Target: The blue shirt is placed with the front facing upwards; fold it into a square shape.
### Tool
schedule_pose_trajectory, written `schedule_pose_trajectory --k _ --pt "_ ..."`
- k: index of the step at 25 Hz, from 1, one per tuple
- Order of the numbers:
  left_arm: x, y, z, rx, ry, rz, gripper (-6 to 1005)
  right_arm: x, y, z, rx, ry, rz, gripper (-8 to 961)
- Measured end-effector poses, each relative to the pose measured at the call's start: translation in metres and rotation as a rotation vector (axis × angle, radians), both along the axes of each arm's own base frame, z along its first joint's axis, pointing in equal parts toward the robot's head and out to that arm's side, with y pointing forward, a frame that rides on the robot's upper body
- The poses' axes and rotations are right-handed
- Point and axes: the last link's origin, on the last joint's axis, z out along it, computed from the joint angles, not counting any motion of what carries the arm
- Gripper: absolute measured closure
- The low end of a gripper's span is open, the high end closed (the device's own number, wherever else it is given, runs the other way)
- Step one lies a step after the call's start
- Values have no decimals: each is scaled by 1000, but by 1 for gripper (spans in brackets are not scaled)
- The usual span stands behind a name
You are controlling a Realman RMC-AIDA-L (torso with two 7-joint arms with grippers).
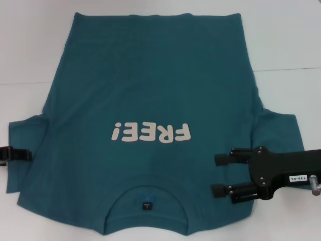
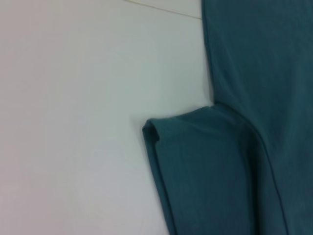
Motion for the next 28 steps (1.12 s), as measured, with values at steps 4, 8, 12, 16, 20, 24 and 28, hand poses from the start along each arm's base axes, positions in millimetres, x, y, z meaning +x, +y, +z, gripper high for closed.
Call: schedule_pose_trajectory --k 4,8,12,16,20,24,28 --pt "2 2 -3 -13 -5 -1 216 0 1 0 1 -1 1 32" --pt "5 2 -5 -25 -21 -3 223 0 1 1 2 -2 1 32" --pt "9 1 -8 -52 -28 -12 230 0 1 1 1 -2 1 32" --pt "11 1 -8 -66 -27 -28 315 0 0 0 0 -1 0 32" --pt "11 2 -6 -62 -22 -32 487 0 0 0 -1 -1 0 33" --pt "11 1 0 -53 -9 -39 680 0 0 0 -3 -1 1 33" --pt "13 0 4 -55 -11 -48 763 0 0 0 -4 0 2 33"
